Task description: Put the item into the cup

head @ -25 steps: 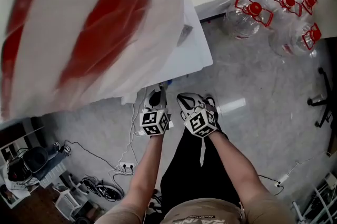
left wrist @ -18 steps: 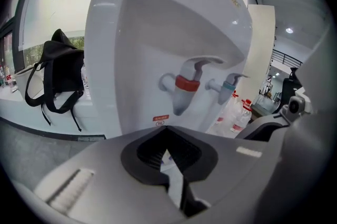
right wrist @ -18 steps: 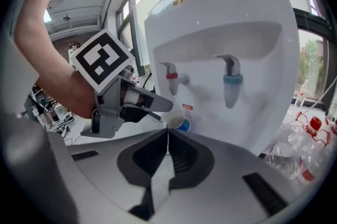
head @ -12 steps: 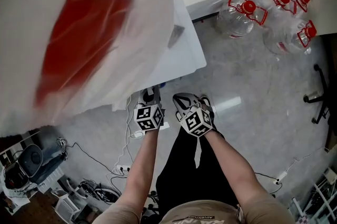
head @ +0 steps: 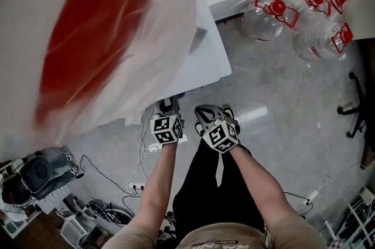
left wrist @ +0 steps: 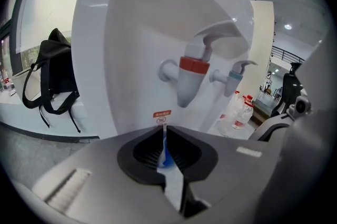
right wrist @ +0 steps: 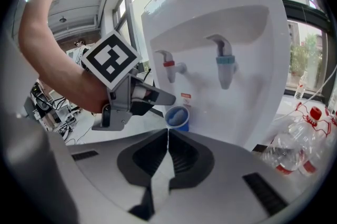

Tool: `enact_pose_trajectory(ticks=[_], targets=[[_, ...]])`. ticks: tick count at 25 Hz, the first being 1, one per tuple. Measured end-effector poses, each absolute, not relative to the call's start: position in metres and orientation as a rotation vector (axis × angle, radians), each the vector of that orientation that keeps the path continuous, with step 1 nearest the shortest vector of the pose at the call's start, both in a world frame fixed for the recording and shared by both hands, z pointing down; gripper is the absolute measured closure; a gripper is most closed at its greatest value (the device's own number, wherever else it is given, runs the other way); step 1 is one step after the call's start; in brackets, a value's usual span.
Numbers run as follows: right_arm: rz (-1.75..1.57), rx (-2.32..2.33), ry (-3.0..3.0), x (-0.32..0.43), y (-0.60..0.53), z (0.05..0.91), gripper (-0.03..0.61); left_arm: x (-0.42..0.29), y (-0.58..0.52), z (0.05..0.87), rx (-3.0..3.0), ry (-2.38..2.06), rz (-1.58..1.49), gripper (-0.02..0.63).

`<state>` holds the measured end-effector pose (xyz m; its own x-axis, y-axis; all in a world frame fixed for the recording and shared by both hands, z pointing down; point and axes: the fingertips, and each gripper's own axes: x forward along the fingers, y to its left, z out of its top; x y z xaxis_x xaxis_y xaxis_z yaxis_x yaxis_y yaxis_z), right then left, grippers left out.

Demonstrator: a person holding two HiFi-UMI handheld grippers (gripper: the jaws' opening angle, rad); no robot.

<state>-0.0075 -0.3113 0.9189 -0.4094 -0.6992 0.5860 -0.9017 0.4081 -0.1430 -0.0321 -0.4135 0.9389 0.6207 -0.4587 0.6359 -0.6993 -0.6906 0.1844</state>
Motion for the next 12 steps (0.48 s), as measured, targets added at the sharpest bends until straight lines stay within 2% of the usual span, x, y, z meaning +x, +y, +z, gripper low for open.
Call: enact_pose_trajectory(ticks=[12], targets=[[0.583,1.366,-2.233,-0.009,-0.311,0.9,0.566,-0.041,-0.396,0.93,2.406,-0.869,0.802,0.604]])
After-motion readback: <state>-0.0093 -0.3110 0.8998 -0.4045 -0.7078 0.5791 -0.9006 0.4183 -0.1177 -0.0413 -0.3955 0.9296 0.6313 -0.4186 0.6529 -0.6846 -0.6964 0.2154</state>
